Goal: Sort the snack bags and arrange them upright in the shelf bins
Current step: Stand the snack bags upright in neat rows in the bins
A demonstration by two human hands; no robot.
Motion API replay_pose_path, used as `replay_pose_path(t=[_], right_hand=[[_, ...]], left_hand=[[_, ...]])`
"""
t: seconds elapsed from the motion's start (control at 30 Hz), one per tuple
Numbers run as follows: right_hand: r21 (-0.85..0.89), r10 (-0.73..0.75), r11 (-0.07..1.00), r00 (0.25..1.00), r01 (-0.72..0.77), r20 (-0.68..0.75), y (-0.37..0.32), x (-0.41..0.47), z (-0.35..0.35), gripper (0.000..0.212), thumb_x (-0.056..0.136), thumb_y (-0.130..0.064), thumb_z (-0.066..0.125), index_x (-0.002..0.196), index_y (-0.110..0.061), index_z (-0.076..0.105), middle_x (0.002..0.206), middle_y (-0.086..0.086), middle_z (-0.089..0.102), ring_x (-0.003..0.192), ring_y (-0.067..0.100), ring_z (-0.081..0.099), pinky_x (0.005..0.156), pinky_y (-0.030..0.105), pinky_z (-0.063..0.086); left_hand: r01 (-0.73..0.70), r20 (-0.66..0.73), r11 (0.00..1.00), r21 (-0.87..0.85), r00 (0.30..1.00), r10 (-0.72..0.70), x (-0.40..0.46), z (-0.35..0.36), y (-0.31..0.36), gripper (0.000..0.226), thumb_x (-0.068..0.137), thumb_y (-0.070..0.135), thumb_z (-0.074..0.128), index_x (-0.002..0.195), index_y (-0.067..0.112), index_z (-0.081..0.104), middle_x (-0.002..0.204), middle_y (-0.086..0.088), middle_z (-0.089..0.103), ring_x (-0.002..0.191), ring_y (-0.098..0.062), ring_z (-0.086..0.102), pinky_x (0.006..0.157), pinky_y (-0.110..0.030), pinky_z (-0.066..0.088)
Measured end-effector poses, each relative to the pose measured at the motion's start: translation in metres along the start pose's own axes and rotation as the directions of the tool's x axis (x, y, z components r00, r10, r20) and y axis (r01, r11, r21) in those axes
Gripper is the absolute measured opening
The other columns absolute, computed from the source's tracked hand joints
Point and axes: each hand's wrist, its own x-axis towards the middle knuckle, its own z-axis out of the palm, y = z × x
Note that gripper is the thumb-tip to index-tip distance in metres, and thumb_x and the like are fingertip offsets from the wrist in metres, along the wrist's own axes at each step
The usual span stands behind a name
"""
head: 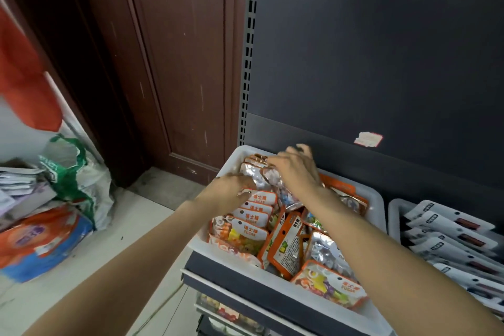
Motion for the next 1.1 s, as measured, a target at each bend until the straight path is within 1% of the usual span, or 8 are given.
replay_pose_path(t=[0.13, 0.2, 0.3, 0.4, 0.53, 0.73, 0.93, 1.1], right_hand=[[0.148, -0.170, 0.975, 0.985, 0.165, 0.024, -0.014, 0.014, 0.001, 0.041, 0.086, -0.008, 0.064, 0.125, -0.023, 0.061, 0.132, 0.003, 0.052, 0.125, 0.021, 0.041, 0.106, 0.036, 0.034], [0.325, 0.032, 0.946, 0.999, -0.021, -0.029, -0.009, 0.010, -0.001, 0.059, 0.085, -0.008, 0.065, 0.139, -0.023, 0.046, 0.142, 0.005, 0.039, 0.133, 0.022, 0.035, 0.111, 0.033, 0.032], [0.467, 0.367, 0.789, 0.916, -0.398, 0.159, 0.012, -0.007, -0.005, 0.073, 0.086, -0.016, 0.066, 0.147, -0.016, 0.025, 0.143, 0.011, 0.033, 0.130, 0.024, 0.039, 0.103, 0.030, 0.037], [0.394, 0.509, 0.719, 0.820, -0.573, 0.263, 0.029, -0.019, 0.001, 0.055, 0.086, -0.020, 0.066, 0.134, -0.008, 0.041, 0.133, 0.014, 0.047, 0.122, 0.028, 0.049, 0.089, 0.033, 0.045], [0.219, 0.487, 0.846, 0.872, -0.486, 0.051, 0.029, -0.017, -0.002, 0.012, 0.093, -0.017, 0.055, 0.100, -0.011, 0.062, 0.105, 0.009, 0.063, 0.093, 0.023, 0.059, 0.055, 0.022, 0.032], [0.142, 0.374, 0.924, 0.915, -0.355, -0.149, 0.007, 0.006, -0.021, 0.025, 0.094, -0.015, 0.053, 0.117, -0.014, 0.064, 0.109, 0.010, 0.059, 0.104, 0.027, 0.051, 0.065, 0.028, 0.034], [0.390, 0.105, 0.905, 0.978, -0.168, 0.178, -0.006, 0.013, -0.013, 0.025, 0.092, -0.017, 0.059, 0.116, -0.016, 0.068, 0.113, 0.008, 0.064, 0.104, 0.025, 0.060, 0.078, 0.028, 0.043], [0.496, 0.160, 0.828, 0.958, -0.262, 0.239, -0.006, 0.005, -0.008, 0.034, 0.093, -0.010, 0.056, 0.126, -0.018, 0.060, 0.118, 0.005, 0.065, 0.109, 0.021, 0.061, 0.088, 0.037, 0.052]], left_hand=[[-0.015, -0.009, 1.000, -0.023, 1.000, 0.015, -0.006, -0.003, -0.006, 0.033, 0.093, 0.018, 0.054, 0.123, 0.029, 0.056, 0.128, 0.003, 0.058, 0.112, -0.018, 0.057, 0.095, -0.036, 0.047], [0.014, 0.028, 0.999, -0.048, 1.000, -0.013, -0.007, -0.001, -0.009, 0.040, 0.094, 0.017, 0.053, 0.131, 0.032, 0.049, 0.135, 0.003, 0.053, 0.119, -0.019, 0.055, 0.097, -0.037, 0.049], [0.045, 0.046, 0.997, -0.069, 0.998, -0.042, -0.007, 0.003, -0.010, 0.042, 0.096, 0.021, 0.052, 0.135, 0.037, 0.045, 0.141, 0.004, 0.049, 0.123, -0.018, 0.053, 0.098, -0.038, 0.050], [0.036, 0.036, 0.997, -0.073, 0.999, -0.033, -0.006, 0.001, -0.006, 0.035, 0.096, 0.022, 0.051, 0.129, 0.036, 0.049, 0.137, 0.004, 0.051, 0.118, -0.017, 0.057, 0.095, -0.036, 0.052], [0.001, -0.005, 0.999, -0.051, 1.000, -0.001, -0.005, -0.005, -0.002, 0.026, 0.097, 0.021, 0.049, 0.119, 0.033, 0.057, 0.125, 0.005, 0.060, 0.109, -0.016, 0.060, 0.088, -0.035, 0.054], [-0.042, 0.047, 0.998, -0.039, 0.998, 0.044, -0.009, -0.006, -0.004, 0.027, 0.094, 0.016, 0.054, 0.115, 0.031, 0.060, 0.121, 0.008, 0.063, 0.109, -0.012, 0.060, 0.090, -0.033, 0.053], [-0.019, 0.052, 1.000, 0.021, 0.999, 0.018, -0.016, -0.012, -0.005, 0.040, 0.090, 0.030, 0.061, 0.128, 0.032, 0.051, 0.130, 0.006, 0.057, 0.114, -0.015, 0.057, 0.095, -0.034, 0.050], [0.029, 0.022, 0.996, 0.081, 0.999, -0.031, -0.021, -0.016, -0.006, 0.054, 0.087, 0.036, 0.066, 0.136, 0.035, 0.043, 0.140, 0.005, 0.048, 0.124, -0.018, 0.050, 0.101, -0.037, 0.047]])
